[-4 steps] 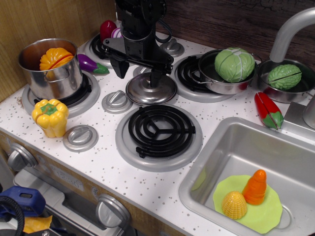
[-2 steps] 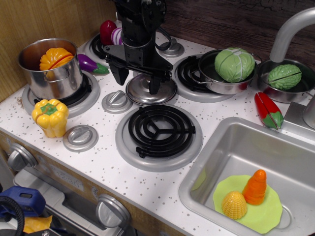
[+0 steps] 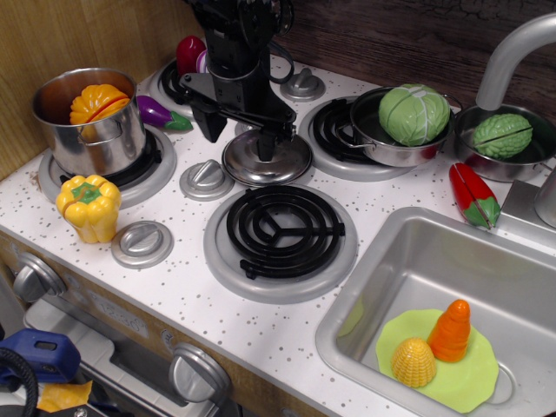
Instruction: Put lid on stove
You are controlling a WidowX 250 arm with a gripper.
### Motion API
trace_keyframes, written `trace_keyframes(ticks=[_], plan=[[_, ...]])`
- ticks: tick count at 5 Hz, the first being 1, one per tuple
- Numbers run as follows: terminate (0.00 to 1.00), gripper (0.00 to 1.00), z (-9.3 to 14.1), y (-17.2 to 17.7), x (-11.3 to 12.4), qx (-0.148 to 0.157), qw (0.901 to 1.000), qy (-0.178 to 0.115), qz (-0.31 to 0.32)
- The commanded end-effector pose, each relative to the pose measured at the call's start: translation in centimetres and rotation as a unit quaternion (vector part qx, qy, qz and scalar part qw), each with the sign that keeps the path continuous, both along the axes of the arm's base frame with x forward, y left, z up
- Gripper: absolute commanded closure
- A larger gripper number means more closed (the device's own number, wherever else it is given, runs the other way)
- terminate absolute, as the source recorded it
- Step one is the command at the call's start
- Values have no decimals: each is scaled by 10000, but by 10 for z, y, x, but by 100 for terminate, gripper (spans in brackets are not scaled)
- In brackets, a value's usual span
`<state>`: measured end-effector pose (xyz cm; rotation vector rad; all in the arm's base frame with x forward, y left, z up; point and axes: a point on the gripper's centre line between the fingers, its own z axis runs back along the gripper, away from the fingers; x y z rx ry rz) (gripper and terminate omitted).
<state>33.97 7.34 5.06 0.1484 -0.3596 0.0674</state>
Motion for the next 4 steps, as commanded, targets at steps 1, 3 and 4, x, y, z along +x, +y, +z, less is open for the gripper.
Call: trace_keyframes(ticks=[1,3,4], plan=[[0,0,7,14,16,-55,9995,-249,-169],[0,0,-3,17,27,-373,9980,-298,-420],[0,0,-6,13,35,-348,9979,-331,-443]])
